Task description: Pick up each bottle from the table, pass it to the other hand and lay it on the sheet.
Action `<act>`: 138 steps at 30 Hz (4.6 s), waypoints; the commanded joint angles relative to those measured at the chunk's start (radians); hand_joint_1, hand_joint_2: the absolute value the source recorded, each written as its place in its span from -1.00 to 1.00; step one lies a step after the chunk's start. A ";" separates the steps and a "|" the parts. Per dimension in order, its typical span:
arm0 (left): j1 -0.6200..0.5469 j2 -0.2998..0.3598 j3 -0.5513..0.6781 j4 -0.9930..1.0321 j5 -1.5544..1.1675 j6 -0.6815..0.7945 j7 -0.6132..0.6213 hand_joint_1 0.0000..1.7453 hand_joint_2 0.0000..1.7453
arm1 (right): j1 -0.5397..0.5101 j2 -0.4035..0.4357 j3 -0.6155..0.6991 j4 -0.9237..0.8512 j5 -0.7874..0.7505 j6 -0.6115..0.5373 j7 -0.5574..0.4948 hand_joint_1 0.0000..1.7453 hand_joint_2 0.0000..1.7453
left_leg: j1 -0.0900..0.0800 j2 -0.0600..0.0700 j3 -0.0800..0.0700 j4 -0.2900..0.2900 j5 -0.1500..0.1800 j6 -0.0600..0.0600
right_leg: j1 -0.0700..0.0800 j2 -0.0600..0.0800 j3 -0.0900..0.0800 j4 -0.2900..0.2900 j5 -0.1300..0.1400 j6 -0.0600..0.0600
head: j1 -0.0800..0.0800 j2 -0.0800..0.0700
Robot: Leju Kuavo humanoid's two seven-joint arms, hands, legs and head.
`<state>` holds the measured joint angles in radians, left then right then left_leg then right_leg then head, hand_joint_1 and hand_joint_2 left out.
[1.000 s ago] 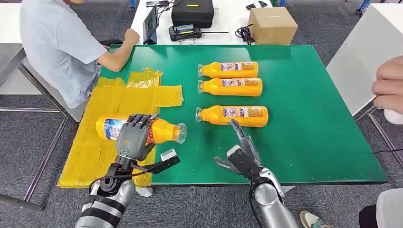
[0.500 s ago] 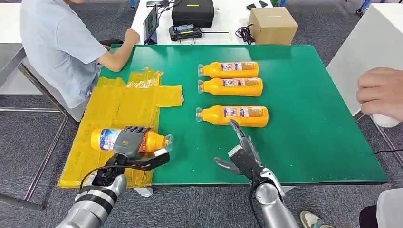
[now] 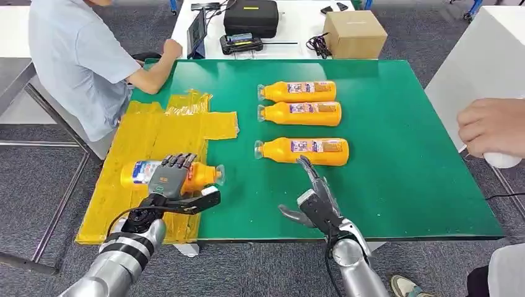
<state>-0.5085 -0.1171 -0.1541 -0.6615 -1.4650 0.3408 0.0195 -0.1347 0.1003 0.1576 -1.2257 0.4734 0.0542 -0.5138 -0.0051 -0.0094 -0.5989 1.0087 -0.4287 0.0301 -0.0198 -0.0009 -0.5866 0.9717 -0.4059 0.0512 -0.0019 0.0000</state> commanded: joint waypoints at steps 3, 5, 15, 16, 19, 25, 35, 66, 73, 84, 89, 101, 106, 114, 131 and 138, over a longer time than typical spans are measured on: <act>-0.063 -0.006 0.069 0.210 0.075 -0.145 -0.052 -1.00 1.00 | -0.052 0.014 -0.042 0.090 0.004 0.007 -0.011 -1.00 1.00 | 0.001 0.004 0.006 -0.002 -0.001 -0.002 | 0.001 0.003 0.005 -0.002 0.001 -0.002 | 0.000 0.000; -0.064 -0.002 0.072 0.224 0.089 -0.161 -0.072 -1.00 1.00 | -0.056 0.011 -0.041 0.099 0.006 0.008 -0.015 -1.00 1.00 | 0.001 0.004 0.008 -0.002 -0.001 -0.002 | 0.001 0.003 0.007 -0.002 0.001 -0.002 | 0.000 0.000; -0.042 -0.011 0.042 0.168 0.091 -0.085 -0.092 -1.00 1.00 | -0.042 0.011 -0.051 0.072 0.011 0.001 -0.017 -1.00 1.00 | 0.000 0.003 0.012 -0.002 -0.001 -0.002 | 0.001 0.003 0.011 -0.002 0.001 -0.002 | 0.000 0.000; -0.036 -0.019 0.035 0.141 0.092 -0.073 -0.098 -1.00 1.00 | -0.037 0.011 -0.052 0.066 0.016 -0.003 -0.016 -1.00 1.00 | 0.001 0.004 0.012 -0.002 -0.001 -0.002 | 0.001 0.003 0.011 -0.002 0.001 -0.003 | 0.000 0.000; -0.006 -0.039 -0.019 0.035 0.070 -0.044 -0.095 -1.00 1.00 | -0.025 0.016 -0.057 0.055 0.024 -0.008 -0.014 -1.00 1.00 | 0.001 0.001 0.011 -0.001 -0.001 -0.002 | 0.001 0.000 0.011 -0.001 0.000 -0.002 | 0.000 0.000; 0.129 -0.076 -0.116 -0.321 0.070 0.027 -0.079 -1.00 1.00 | 0.014 0.032 -0.068 0.003 0.035 -0.024 -0.015 -1.00 1.00 | 0.001 -0.001 0.008 0.001 -0.002 -0.001 | 0.001 -0.001 0.009 0.000 -0.002 -0.002 | 0.000 0.000; 0.369 -0.101 -0.297 -0.729 0.064 0.123 -0.105 -1.00 1.00 | 0.096 0.052 -0.122 -0.168 0.166 -0.163 -0.004 -1.00 1.00 | 0.001 0.001 0.001 0.001 -0.003 -0.002 | 0.001 0.000 0.001 0.000 -0.003 -0.002 | 0.000 0.000; 0.456 -0.182 -0.239 -0.721 0.922 -0.112 -0.393 -1.00 1.00 | -0.054 -0.150 0.085 -0.090 0.759 -0.279 0.250 -1.00 1.00 | 0.000 0.004 -0.002 0.000 -0.002 -0.001 | 0.000 0.003 -0.002 -0.001 0.000 -0.001 | -0.001 0.000; 0.456 -0.189 -0.236 -0.708 0.914 -0.118 -0.391 -1.00 1.00 | -0.054 -0.202 0.121 -0.061 0.637 -0.134 0.272 -1.00 1.00 | 0.000 0.001 -0.002 0.000 -0.001 0.000 | 0.000 0.000 -0.002 -0.002 0.000 -0.001 | 0.000 0.000; 0.433 -0.192 -0.244 -0.669 0.919 -0.136 -0.390 -1.00 1.00 | -0.049 -0.272 0.151 -0.006 0.537 -0.064 0.252 -1.00 1.00 | 0.000 0.000 -0.001 0.000 -0.002 -0.001 | 0.000 0.000 0.000 -0.002 -0.001 -0.001 | 0.000 0.000; 0.442 -0.189 -0.245 -0.671 0.922 -0.145 -0.389 -1.00 1.00 | -0.060 -0.340 0.201 -0.003 0.528 -0.036 0.301 -1.00 1.00 | 0.000 0.000 -0.001 0.000 -0.002 -0.001 | 0.000 0.000 -0.001 -0.002 -0.001 -0.001 | 0.000 0.000; 0.462 -0.187 -0.251 -0.687 0.916 -0.148 -0.391 -1.00 1.00 | -0.065 -0.320 0.207 0.025 0.591 -0.077 0.342 -1.00 1.00 | 0.000 0.003 0.000 0.000 -0.003 -0.001 | 0.001 0.002 0.000 -0.002 -0.001 -0.002 | 0.000 0.000; 0.447 -0.189 -0.262 -0.671 0.914 -0.147 -0.398 -1.00 1.00 | -0.093 -0.298 0.196 0.078 0.583 -0.086 0.320 -1.00 1.00 | 0.000 0.003 0.000 0.000 -0.003 -0.001 | 0.001 0.002 0.000 -0.002 -0.001 -0.002 | -0.001 0.000; 0.426 -0.194 -0.275 -0.642 0.929 -0.151 -0.411 -1.00 1.00 | -0.120 -0.279 0.189 0.188 0.541 -0.075 0.291 -1.00 1.00 | 0.000 0.001 -0.001 0.000 -0.001 -0.001 | 0.000 0.001 -0.001 -0.002 0.000 -0.001 | 0.000 0.000; 0.427 -0.185 -0.288 -0.660 0.906 -0.140 -0.413 -1.00 1.00 | -0.138 -0.236 0.181 0.203 0.561 -0.104 0.304 -1.00 1.00 | 0.000 0.002 -0.001 0.000 -0.001 -0.001 | 0.001 0.001 -0.001 -0.002 0.000 -0.001 | 0.000 0.000; 0.427 -0.185 -0.290 -0.666 0.901 -0.143 -0.410 -1.00 1.00 | -0.153 -0.219 0.179 0.192 0.573 -0.119 0.304 -1.00 1.00 | 0.000 0.002 -0.001 0.000 -0.001 -0.001 | 0.000 0.001 -0.001 -0.001 0.000 -0.001 | -0.001 0.000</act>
<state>-0.0545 -0.2968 -0.4295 -1.3649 -0.5566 0.1999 -0.3964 -0.2424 -0.1545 0.3399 -1.1002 1.0349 -0.0549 -0.2121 -0.0060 -0.0087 -0.6019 1.0090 -0.4292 0.0307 -0.0205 -0.0006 -0.5899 0.9710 -0.4057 0.0519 -0.0027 0.0000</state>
